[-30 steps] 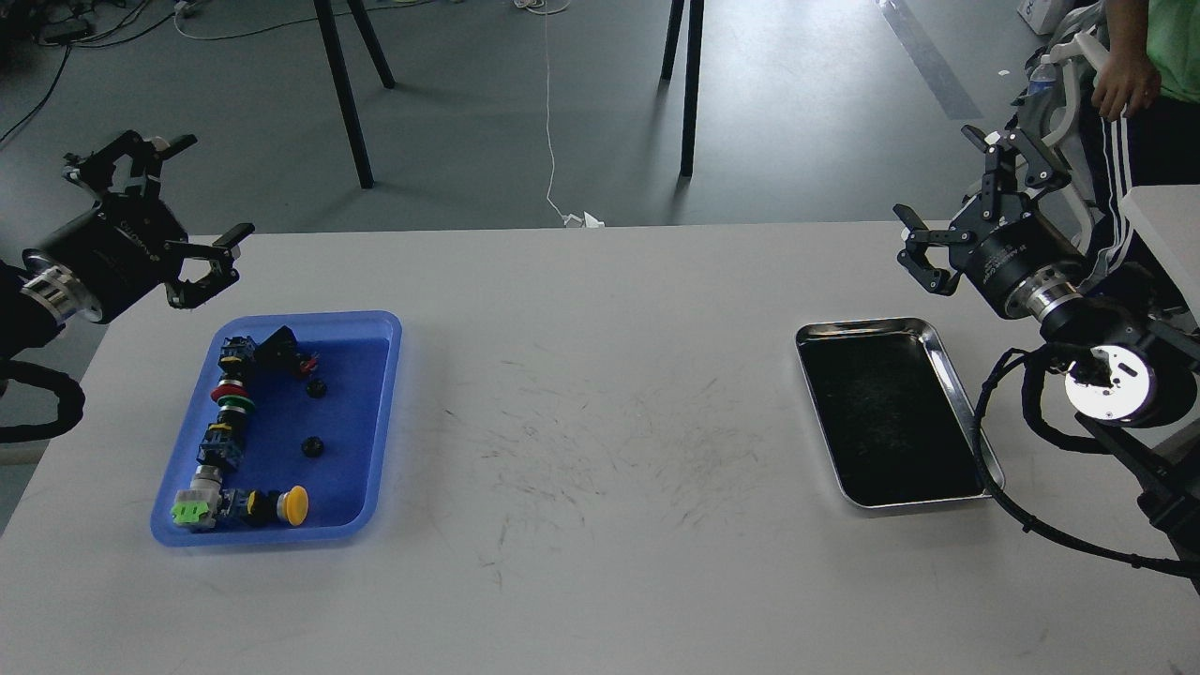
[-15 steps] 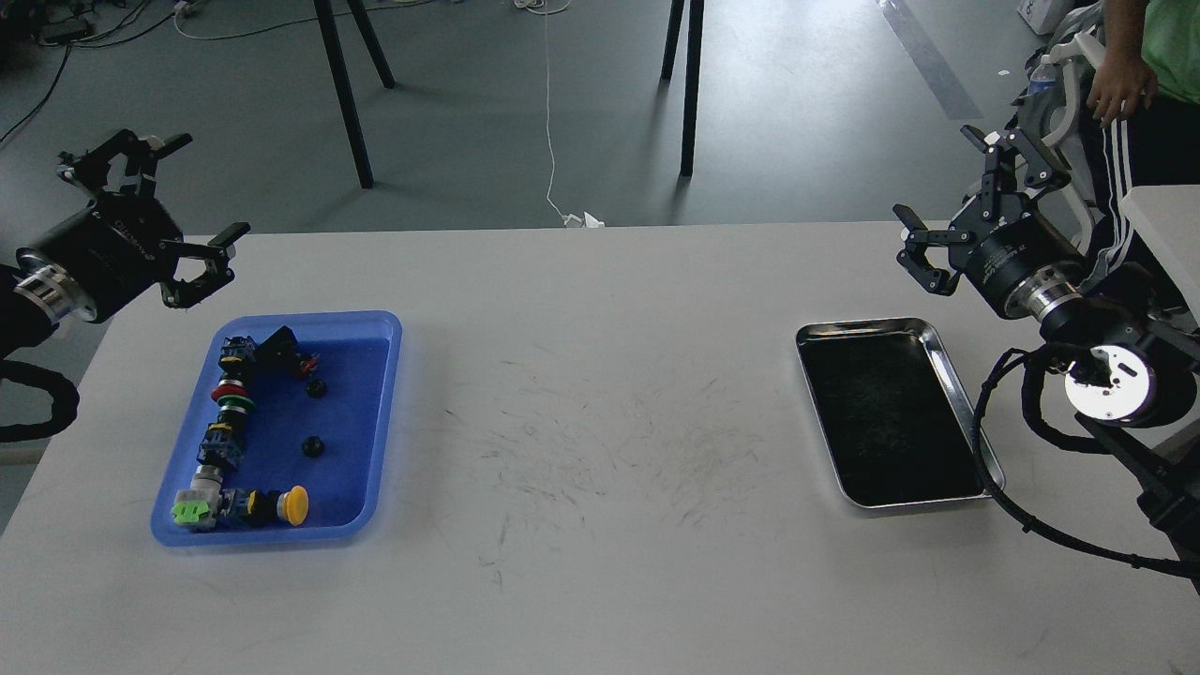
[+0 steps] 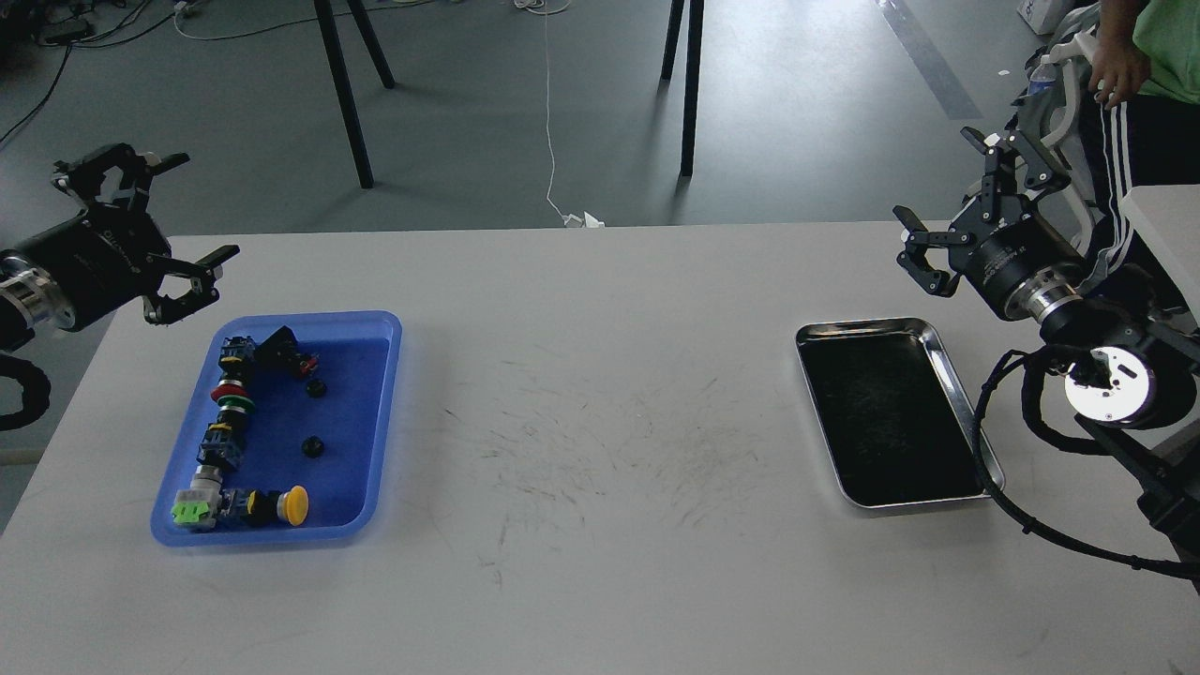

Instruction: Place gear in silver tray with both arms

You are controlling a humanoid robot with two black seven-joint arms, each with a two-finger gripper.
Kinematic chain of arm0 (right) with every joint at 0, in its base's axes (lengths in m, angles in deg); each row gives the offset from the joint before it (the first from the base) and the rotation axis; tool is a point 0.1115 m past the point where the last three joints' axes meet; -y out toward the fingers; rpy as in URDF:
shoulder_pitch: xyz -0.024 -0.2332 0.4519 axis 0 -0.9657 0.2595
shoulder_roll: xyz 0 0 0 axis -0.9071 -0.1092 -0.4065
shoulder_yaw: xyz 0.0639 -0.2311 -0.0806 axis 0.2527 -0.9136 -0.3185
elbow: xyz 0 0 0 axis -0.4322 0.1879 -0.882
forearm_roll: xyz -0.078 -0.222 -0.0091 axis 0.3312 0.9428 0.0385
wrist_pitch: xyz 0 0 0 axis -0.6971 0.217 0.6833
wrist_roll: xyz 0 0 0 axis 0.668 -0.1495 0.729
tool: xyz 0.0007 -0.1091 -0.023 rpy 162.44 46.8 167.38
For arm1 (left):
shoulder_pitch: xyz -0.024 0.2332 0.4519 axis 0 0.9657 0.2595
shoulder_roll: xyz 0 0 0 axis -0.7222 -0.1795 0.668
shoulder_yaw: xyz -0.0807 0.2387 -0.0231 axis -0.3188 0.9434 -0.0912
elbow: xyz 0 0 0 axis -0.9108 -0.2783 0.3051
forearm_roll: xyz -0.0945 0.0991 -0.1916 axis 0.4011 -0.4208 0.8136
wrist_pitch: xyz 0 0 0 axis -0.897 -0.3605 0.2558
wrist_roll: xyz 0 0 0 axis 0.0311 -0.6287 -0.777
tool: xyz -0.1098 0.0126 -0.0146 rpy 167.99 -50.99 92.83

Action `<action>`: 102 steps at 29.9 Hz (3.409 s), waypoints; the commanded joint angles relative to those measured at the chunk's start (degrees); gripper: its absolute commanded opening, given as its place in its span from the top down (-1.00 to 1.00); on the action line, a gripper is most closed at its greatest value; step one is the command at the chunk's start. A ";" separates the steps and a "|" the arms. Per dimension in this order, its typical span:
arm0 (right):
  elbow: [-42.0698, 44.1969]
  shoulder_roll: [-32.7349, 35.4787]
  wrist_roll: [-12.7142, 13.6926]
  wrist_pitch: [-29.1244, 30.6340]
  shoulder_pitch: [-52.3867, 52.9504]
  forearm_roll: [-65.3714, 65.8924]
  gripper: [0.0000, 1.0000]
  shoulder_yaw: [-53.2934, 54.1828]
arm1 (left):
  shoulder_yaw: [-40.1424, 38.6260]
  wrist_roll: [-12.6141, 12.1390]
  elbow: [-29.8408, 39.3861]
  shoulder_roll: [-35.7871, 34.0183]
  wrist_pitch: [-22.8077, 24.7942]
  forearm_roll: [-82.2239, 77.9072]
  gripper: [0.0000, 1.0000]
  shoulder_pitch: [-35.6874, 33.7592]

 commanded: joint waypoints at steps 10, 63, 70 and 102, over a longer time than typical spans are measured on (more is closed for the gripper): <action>-0.26 0.53 0.00 -0.03 -0.37 0.00 -0.97 0.00 | -3.38 -0.46 -0.95 -0.16 0.00 1.57 -0.96 0.40; -1.93 2.63 0.00 -0.21 -2.66 0.00 -0.97 0.70 | -4.45 40.75 5.29 0.81 -13.05 -14.26 -0.99 3.56; -1.93 2.63 0.00 -0.21 -2.66 0.00 -0.97 0.70 | -4.35 40.75 6.35 -0.69 -2.45 -14.26 -0.99 7.60; -2.02 2.72 0.09 -0.30 -2.83 0.00 -0.97 0.53 | -0.49 35.16 15.04 -4.91 -24.92 4.72 -0.99 6.20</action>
